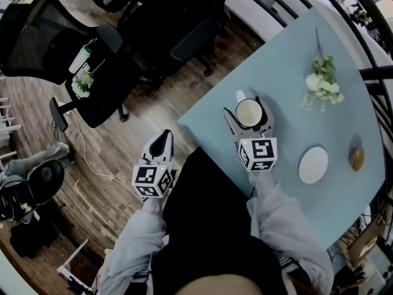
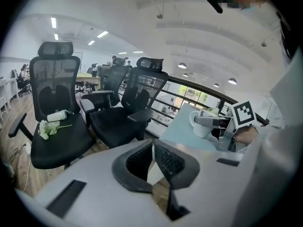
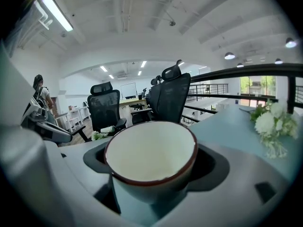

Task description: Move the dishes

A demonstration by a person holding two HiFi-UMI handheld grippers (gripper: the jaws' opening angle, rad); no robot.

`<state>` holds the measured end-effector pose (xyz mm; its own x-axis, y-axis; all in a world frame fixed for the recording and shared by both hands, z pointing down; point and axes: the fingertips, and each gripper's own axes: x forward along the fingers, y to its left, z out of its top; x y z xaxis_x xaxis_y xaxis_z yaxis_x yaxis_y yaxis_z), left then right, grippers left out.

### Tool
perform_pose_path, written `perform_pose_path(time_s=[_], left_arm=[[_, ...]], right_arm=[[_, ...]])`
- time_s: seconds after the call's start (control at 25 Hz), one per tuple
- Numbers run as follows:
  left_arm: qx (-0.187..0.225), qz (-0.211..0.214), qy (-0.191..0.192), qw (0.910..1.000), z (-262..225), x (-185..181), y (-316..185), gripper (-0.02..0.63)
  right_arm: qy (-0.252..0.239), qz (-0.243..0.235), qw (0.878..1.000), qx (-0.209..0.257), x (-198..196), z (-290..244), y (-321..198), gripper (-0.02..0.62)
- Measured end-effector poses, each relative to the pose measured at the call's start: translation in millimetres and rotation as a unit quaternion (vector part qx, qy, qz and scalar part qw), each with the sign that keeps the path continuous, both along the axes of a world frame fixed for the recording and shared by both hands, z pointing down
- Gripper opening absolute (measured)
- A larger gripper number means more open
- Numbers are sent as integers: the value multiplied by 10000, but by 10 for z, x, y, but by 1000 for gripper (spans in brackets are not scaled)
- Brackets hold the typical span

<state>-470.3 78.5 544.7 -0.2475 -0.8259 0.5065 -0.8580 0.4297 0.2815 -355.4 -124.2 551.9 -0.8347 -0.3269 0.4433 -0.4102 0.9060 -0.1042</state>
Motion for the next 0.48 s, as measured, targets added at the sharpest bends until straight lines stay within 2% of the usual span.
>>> perform_pose_path(time_s=[0.2, 0.48], left_arm=[[113, 174, -77, 9998, -50, 35, -74, 28], [303, 702, -126, 9970, -138, 262, -300, 28]], right_arm=[[6, 269, 9996, -51, 240, -22, 5, 445], [-75, 716, 9974, 50, 682, -204, 32, 443]])
